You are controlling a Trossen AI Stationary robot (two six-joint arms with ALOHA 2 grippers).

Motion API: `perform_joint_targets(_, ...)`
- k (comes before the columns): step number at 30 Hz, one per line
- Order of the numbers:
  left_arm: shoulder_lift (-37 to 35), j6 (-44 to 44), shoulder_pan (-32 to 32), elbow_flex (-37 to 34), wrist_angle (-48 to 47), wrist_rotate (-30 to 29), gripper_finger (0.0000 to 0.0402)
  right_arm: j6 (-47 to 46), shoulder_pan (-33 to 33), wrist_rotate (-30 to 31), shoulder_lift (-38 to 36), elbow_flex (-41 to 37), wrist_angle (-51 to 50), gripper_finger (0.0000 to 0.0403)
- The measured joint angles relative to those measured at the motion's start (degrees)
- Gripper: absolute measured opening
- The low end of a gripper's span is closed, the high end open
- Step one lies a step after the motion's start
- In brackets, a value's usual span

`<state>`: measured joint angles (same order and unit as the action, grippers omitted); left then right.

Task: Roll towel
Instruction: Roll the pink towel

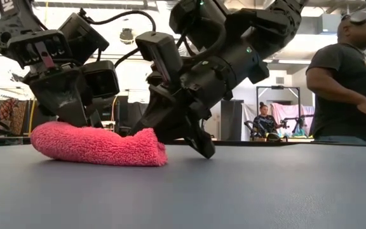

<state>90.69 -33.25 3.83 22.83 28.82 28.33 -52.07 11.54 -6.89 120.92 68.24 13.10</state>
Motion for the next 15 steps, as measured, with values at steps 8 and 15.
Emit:
perform_joint_targets(8, -5.19, 5.34, -5.51, -0.10, -8.07, 0.57, 0.0128, -0.60, -0.33, -0.10, -0.13, -0.04, -1.96, 0.0018)
perform_joint_targets(15, -13.95, 8.00, -9.81, -0.22, -12.13, 0.28, 0.0128, -0.16, -0.31, -0.18, -0.06, -0.15, -1.88, 0.0018)
